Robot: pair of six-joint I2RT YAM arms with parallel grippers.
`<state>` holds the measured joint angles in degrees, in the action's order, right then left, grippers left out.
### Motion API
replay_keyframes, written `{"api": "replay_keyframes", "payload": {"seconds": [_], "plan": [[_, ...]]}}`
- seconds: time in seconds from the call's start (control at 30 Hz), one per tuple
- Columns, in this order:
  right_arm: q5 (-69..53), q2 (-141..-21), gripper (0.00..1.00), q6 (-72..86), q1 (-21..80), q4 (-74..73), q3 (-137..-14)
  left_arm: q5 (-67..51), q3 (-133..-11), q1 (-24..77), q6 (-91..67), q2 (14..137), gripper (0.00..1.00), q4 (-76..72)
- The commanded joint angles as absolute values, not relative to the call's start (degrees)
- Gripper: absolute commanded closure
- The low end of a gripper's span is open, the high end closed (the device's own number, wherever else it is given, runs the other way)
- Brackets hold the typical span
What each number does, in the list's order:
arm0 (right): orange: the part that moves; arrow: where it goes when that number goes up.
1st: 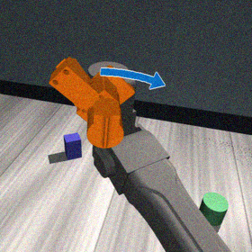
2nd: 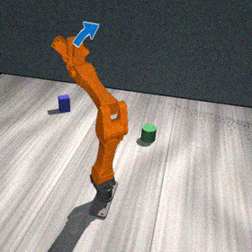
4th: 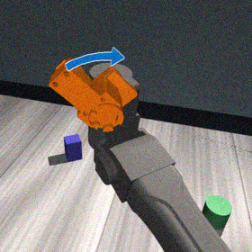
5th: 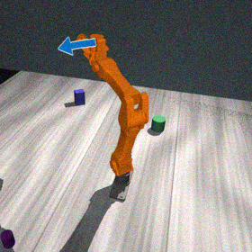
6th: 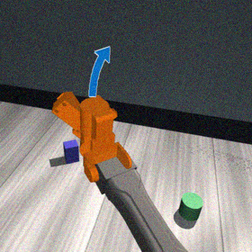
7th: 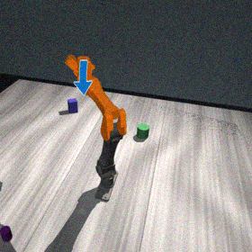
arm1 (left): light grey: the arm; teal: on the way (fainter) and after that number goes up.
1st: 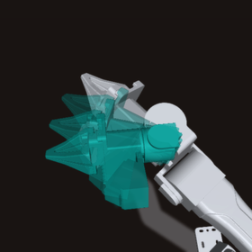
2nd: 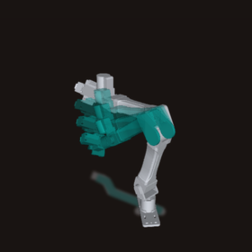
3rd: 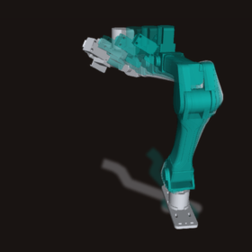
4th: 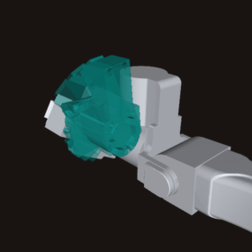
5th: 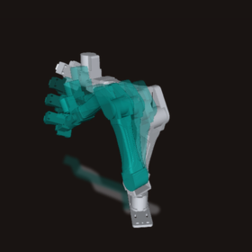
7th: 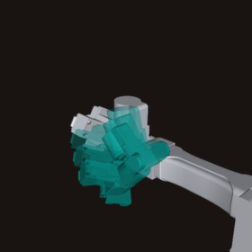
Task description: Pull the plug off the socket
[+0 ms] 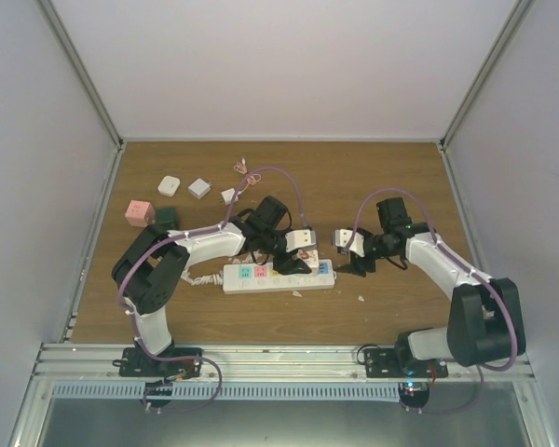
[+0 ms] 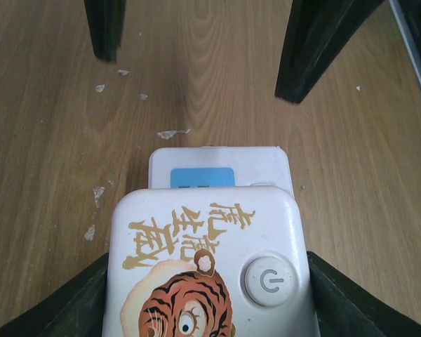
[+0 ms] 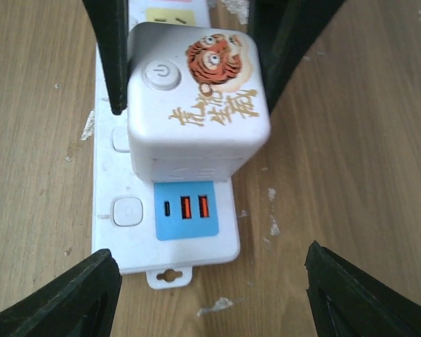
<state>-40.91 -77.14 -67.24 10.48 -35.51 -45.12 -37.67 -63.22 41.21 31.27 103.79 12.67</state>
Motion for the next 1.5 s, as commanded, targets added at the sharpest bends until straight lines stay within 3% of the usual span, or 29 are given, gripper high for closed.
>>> {"api": "replay_keyframes", "payload": {"seconds": [0.0, 0.6, 1.47], "plan": [[-40.48, -79.00, 0.29, -68.07, 13.46, -33.59, -44.15, -41.65, -65.05, 41.22, 32.05, 101.61, 0.74, 9.50], [-30.05, -87.25, 0.48, -62.55, 20.36, -24.79, -39.53, -42.16, -60.89, 41.31, 32.78, 98.83, 0.82, 5.11], [-30.00, -87.46, 0.51, -62.10, 19.59, -25.28, -38.93, -45.63, -62.94, 37.13, 32.21, 95.44, 0.84, 8.12]]}}
